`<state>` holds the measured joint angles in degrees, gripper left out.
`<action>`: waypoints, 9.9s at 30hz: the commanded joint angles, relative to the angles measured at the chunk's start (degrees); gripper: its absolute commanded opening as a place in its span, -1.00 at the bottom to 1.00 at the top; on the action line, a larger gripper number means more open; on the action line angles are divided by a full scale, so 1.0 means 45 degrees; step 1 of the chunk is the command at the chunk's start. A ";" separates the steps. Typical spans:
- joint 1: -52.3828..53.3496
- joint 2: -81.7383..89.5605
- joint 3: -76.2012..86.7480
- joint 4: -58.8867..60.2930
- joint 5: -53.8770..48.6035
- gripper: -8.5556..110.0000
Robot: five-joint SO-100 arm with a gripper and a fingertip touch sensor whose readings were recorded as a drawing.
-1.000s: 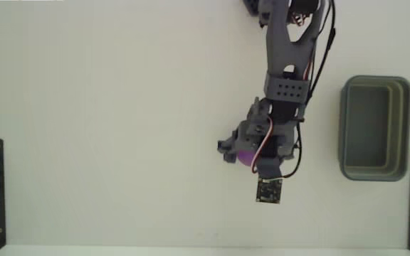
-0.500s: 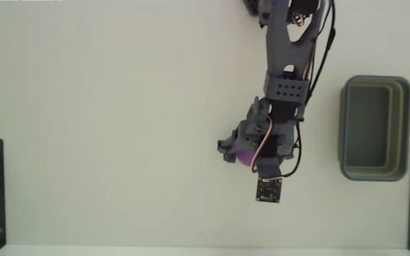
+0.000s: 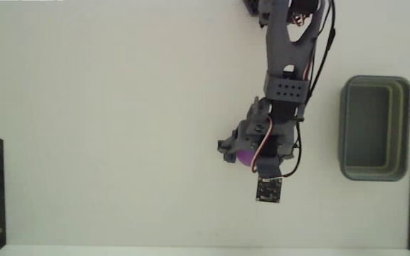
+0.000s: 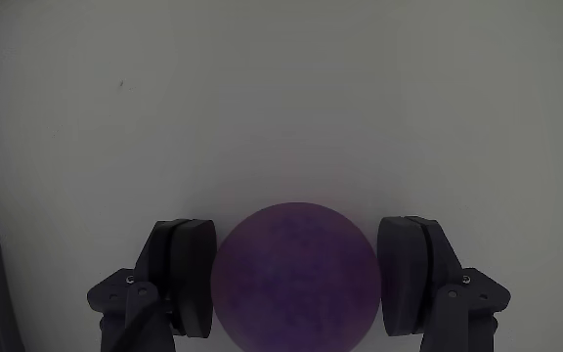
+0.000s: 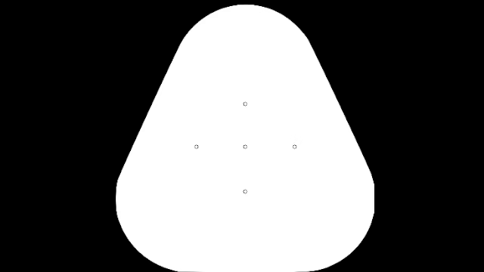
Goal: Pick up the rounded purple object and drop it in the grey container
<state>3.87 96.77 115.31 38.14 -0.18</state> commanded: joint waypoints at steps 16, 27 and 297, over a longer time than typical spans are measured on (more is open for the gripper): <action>0.0114 0.0373 0.0112 -0.0248 0.0039 0.86; 0.0114 0.0373 0.0112 -0.0248 0.0039 0.81; 0.0114 -0.0802 -1.1724 1.0413 0.0039 0.09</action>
<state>3.87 91.49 67.59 83.50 -0.18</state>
